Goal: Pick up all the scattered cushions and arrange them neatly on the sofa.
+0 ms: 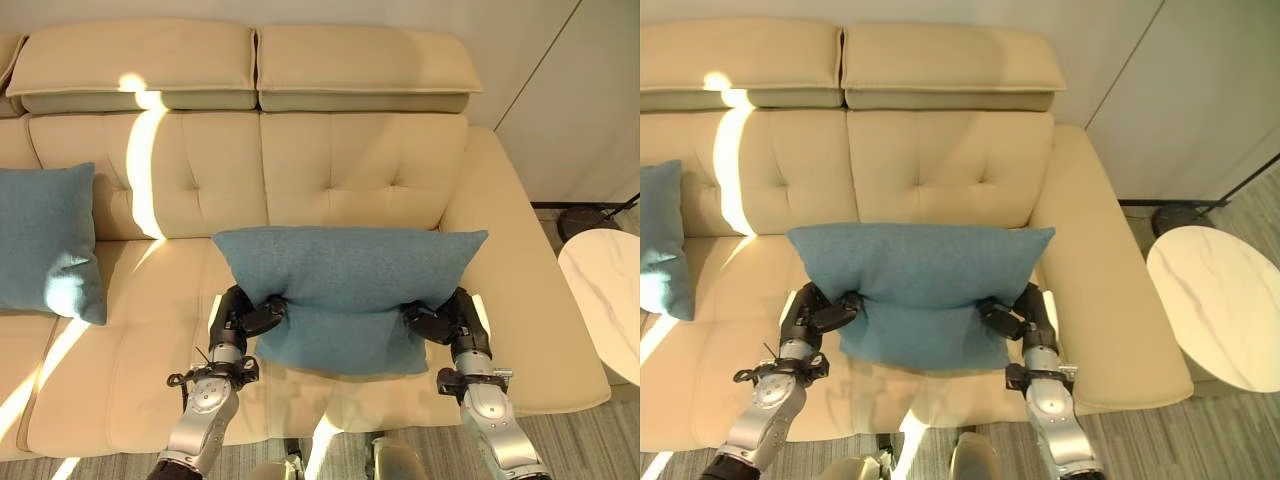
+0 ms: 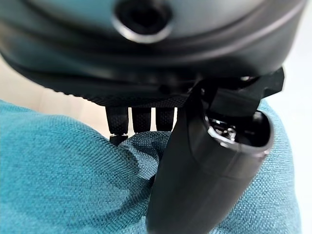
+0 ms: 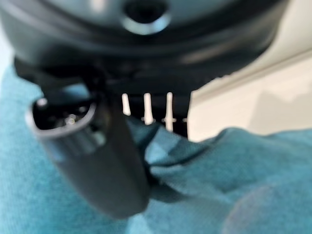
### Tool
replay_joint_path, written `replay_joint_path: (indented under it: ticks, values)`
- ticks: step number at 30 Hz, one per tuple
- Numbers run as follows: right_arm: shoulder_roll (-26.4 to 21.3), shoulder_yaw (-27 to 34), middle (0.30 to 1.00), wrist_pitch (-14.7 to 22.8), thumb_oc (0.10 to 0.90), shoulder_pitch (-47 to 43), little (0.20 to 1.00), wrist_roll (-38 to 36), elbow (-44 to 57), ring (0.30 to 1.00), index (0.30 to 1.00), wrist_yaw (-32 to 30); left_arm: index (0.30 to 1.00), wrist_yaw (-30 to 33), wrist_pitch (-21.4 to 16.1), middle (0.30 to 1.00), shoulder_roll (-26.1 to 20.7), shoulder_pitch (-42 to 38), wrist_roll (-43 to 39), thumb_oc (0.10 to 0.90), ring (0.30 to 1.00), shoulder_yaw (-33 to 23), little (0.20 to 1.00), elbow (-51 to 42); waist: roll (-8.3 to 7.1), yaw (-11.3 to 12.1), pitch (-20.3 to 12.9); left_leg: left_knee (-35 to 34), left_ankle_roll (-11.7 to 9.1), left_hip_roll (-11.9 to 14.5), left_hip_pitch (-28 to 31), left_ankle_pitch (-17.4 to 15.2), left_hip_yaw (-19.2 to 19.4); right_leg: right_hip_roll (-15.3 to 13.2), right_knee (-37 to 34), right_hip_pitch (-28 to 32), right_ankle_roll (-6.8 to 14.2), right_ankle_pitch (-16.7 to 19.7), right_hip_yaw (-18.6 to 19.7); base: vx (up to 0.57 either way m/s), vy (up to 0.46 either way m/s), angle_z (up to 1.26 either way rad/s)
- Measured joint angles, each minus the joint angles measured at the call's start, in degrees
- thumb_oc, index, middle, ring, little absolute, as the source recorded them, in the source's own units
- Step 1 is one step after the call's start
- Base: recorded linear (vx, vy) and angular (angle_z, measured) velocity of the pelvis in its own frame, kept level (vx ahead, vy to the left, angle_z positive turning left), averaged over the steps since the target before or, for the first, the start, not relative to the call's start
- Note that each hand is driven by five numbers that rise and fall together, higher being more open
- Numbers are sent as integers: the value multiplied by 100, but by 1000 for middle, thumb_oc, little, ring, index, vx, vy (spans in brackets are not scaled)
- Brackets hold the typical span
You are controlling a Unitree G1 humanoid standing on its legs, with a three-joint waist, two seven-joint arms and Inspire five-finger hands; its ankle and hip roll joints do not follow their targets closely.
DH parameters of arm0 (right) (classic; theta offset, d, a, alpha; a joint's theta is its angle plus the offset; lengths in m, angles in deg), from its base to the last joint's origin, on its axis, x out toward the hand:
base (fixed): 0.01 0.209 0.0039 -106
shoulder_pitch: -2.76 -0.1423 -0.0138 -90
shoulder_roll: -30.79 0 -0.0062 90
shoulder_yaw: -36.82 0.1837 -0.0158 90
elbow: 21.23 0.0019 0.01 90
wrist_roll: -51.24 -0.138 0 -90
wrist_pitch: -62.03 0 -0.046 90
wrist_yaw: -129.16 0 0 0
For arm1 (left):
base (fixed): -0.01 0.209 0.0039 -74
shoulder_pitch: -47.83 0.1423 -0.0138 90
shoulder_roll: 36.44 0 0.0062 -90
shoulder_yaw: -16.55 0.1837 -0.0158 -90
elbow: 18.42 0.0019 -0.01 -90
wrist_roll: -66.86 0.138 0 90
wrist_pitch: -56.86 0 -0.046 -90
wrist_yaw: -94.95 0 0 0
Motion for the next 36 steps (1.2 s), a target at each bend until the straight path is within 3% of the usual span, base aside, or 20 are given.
replay_joint_path:
  ticks: [1,4,6,14,21,29,31,36]
  values:
    - [95,0,300,-6,400,20,300,19,-1,300,300,1,300,1,1,300,-44,37,-1,400,300,-20,300,1,-118,41,-54,-14,-67,-54,12,-11,-9,-5,-308,151,-92,312,36,112,-51,22]
    - [69,23,300,-17,400,8,300,38,-18,300,300,-9,300,7,-5,300,18,135,-1,400,300,-25,300,-17,-46,59,-115,-261,-266,46,178,67,-29,180,-900,461,-254,1041,39,77,-43,6]
    - [49,69,300,-19,400,4,300,38,-18,300,300,-9,300,-6,-5,300,46,143,53,400,300,-15,300,-25,-22,26,-133,-263,-342,165,202,74,-59,320,-1191,652,-363,1151,-27,73,-47,-2]
    - [-144,154,300,-21,400,-170,300,110,-17,300,300,-74,300,-20,-2,300,203,113,123,400,300,-3,300,-193,1,-99,-151,-263,-489,411,88,145,-148,558,-1193,590,-402,1150,-129,-28,-46,5]
    - [-398,-47,300,-57,400,-1024,300,276,-52,300,300,-333,300,302,-11,300,165,-470,120,400,300,-115,300,-176,53,-64,-282,-263,-608,494,-852,393,-311,620,-1192,-269,-591,1315,-255,-129,-39,11]
    - [-784,-535,300,-165,400,-2875,300,347,-1229,300,300,-890,300,880,-101,300,-200,-2380,110,400,300,318,300,1029,224,30,-307,-259,-632,504,-1790,697,-456,664,-1191,-1127,-653,1515,-391,-113,-11,9]
    - [-969,-920,300,-209,400,-3840,300,322,-2098,300,300,-1005,300,1007,-123,300,-435,-3554,105,400,300,683,300,1977,256,24,-308,-259,-680,478,-2096,753,-447,631,-1190,-1443,-626,1585,-398,-71,0,-1]
    - [-984,-1174,300,-289,400,-4612,300,204,-2743,300,300,-1258,300,1137,-131,300,-479,-4482,91,400,300,910,300,2608,311,31,-279,-257,-671,442,-2299,789,-427,596,-1189,-1630,-635,1620,-395,-24,5,1]
